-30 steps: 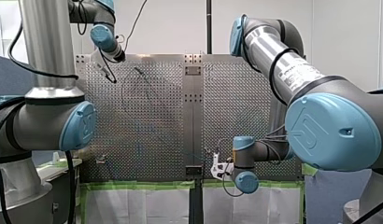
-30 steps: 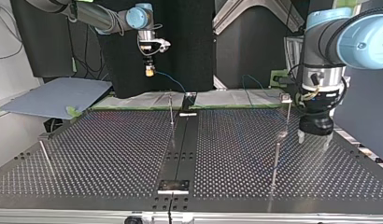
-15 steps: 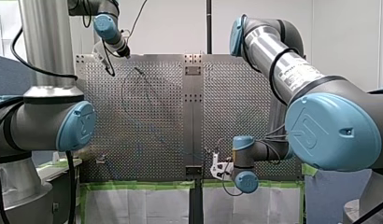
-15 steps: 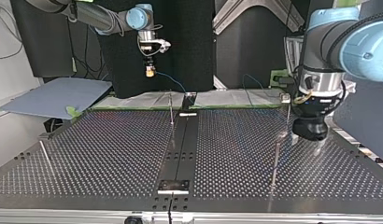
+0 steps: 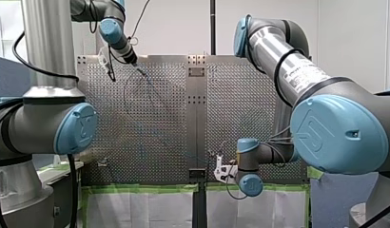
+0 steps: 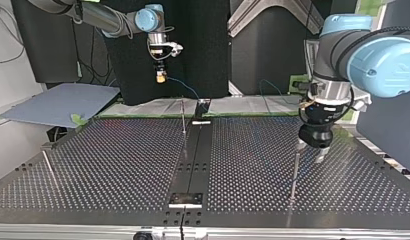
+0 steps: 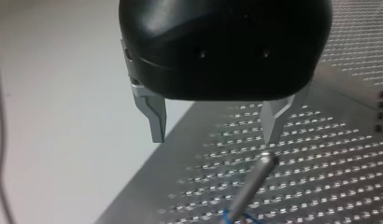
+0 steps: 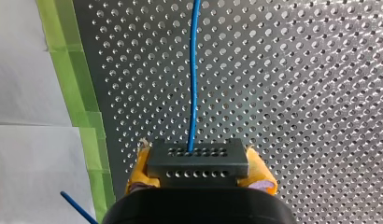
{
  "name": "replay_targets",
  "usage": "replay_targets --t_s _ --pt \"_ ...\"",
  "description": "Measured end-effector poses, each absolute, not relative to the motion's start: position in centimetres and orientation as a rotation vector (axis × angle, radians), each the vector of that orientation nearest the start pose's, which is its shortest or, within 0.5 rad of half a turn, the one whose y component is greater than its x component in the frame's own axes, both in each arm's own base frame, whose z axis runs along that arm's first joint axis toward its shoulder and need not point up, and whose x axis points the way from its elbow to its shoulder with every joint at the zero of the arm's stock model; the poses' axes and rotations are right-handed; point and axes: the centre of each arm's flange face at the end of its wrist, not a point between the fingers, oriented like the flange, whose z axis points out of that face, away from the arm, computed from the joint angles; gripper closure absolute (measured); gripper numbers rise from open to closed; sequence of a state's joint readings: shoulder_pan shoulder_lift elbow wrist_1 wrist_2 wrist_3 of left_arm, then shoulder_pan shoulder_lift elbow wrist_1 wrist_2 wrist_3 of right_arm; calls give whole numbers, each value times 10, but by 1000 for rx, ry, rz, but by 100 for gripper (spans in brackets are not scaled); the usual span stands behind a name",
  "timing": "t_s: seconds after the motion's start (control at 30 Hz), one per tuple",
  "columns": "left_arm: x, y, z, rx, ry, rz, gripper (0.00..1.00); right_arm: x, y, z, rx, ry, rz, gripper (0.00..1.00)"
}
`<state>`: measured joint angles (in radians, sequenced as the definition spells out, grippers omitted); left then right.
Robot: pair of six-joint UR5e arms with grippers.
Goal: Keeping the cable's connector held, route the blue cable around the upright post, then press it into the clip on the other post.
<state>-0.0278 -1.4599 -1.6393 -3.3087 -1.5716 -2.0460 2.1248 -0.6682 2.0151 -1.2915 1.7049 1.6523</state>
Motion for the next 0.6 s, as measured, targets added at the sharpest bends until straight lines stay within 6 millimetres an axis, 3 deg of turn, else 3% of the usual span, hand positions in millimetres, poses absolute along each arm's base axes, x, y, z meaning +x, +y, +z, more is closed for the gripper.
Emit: replay_targets --t_s 0.6 --pt "430 -149 483 -242 1701 -236 1 372 -373 -62 1541 -1078 1523 100"
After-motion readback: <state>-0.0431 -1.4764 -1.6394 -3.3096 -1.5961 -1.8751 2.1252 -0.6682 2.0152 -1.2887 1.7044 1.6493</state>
